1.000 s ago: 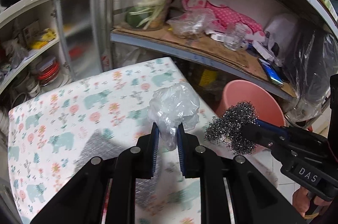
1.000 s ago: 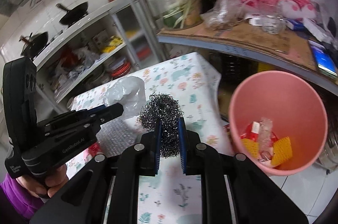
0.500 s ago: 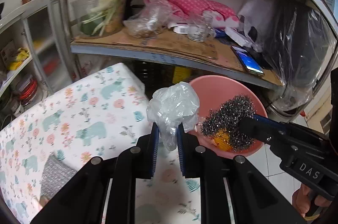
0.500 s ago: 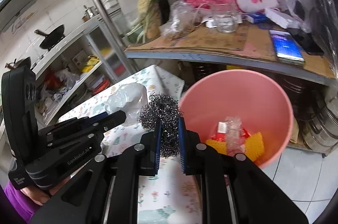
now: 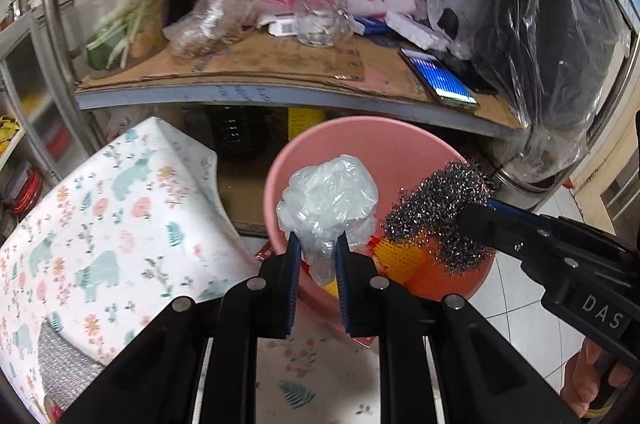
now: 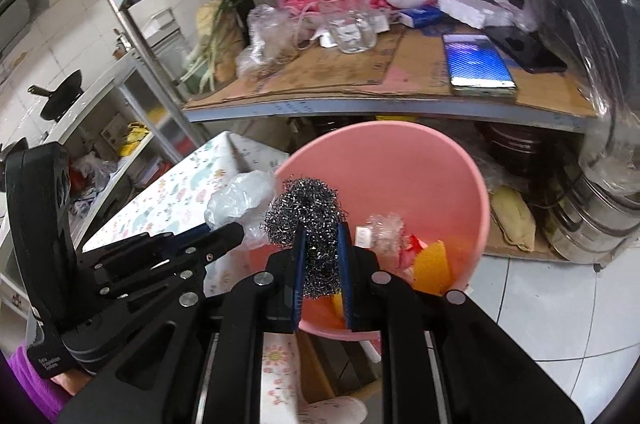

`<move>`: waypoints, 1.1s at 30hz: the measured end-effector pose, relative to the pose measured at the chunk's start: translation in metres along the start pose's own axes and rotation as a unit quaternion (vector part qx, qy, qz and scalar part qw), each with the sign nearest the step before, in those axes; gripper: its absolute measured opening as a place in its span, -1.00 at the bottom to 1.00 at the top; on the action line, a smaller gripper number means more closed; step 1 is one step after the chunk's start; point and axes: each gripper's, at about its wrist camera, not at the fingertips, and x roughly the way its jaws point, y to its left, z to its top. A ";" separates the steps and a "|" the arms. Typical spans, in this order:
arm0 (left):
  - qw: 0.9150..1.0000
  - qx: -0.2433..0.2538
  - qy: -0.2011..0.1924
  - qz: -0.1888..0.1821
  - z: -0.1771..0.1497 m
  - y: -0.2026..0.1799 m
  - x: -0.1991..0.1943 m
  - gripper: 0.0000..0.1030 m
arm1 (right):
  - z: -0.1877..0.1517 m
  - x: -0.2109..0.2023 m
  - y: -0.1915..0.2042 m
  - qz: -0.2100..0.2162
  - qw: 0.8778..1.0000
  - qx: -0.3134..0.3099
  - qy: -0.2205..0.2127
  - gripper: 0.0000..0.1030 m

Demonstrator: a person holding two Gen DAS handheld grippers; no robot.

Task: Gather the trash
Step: 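Carry the plastic bag and steel wool over the pink bucket, then open both tools to drop the plastic bag and steel wool into the bucket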

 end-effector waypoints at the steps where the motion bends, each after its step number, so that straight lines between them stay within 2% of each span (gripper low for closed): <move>1: 1.000 0.004 0.003 0.000 0.000 -0.003 0.004 -0.69 | 0.000 0.002 -0.004 -0.004 1.000 0.003 0.001 -0.70; 17: 0.998 0.030 0.053 -0.011 -0.007 -0.026 0.057 -0.69 | -0.005 0.029 -0.034 -0.049 0.998 0.021 0.035 -0.70; 23: 0.998 0.034 0.059 -0.010 -0.010 -0.027 0.066 -0.67 | -0.007 0.037 -0.039 -0.057 0.997 0.023 0.045 -0.67; 28: 0.998 0.033 0.061 -0.010 -0.008 -0.028 0.068 -0.57 | -0.006 0.041 -0.043 -0.061 0.996 0.030 0.052 -0.52; 33: 0.998 0.024 0.058 -0.011 -0.005 -0.027 0.066 -0.30 | -0.005 0.041 -0.044 -0.066 0.996 0.030 0.053 -0.50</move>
